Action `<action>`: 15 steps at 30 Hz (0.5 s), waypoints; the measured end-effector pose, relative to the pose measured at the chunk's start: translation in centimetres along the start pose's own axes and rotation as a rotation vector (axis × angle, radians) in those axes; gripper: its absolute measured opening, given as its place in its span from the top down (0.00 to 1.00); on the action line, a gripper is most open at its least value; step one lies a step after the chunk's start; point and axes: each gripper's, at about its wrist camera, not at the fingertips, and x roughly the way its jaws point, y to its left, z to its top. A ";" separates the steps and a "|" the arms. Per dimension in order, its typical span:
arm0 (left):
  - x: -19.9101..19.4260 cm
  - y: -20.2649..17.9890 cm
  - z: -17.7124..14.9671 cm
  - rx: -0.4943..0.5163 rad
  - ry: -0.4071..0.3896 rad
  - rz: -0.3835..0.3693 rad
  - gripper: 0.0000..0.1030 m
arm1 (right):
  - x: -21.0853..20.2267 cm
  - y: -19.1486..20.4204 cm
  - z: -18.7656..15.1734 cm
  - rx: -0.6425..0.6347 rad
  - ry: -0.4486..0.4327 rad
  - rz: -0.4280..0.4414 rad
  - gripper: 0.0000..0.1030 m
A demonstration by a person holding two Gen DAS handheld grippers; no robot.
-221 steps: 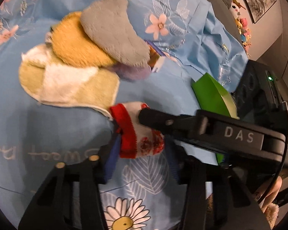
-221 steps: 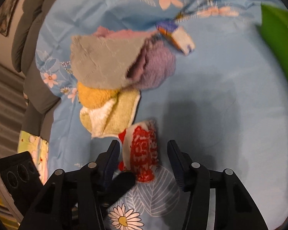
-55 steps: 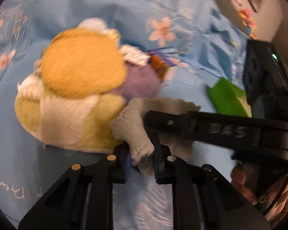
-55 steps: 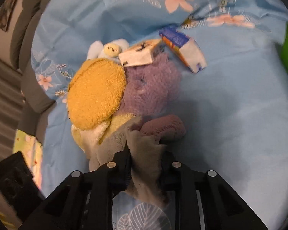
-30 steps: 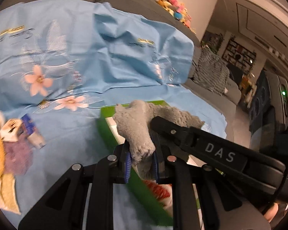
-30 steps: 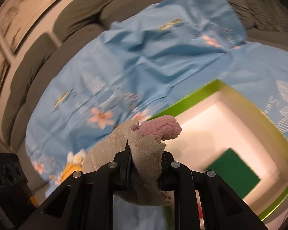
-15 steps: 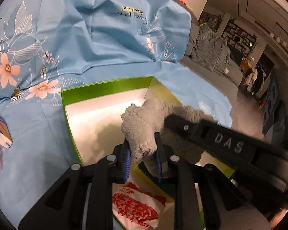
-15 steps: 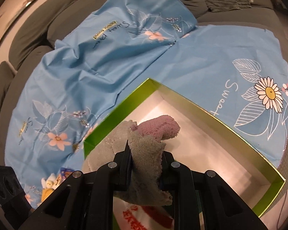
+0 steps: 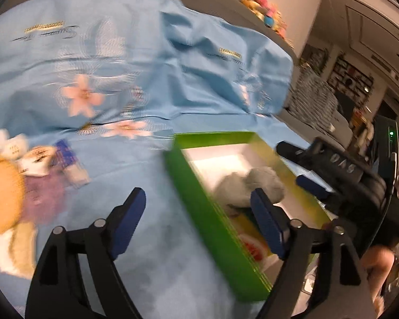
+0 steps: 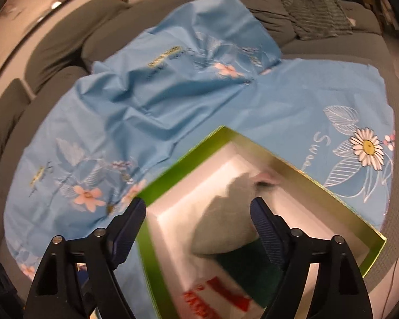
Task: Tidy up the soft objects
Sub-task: 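Lift the gray cloth into the green box and open the right gripper, then grasp the orange fuzzy round pouch with the right gripper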
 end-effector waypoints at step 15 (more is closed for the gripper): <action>-12.3 16.1 -6.8 -0.244 -0.034 0.443 0.20 | 1.6 12.4 -7.0 -0.262 0.169 0.261 0.16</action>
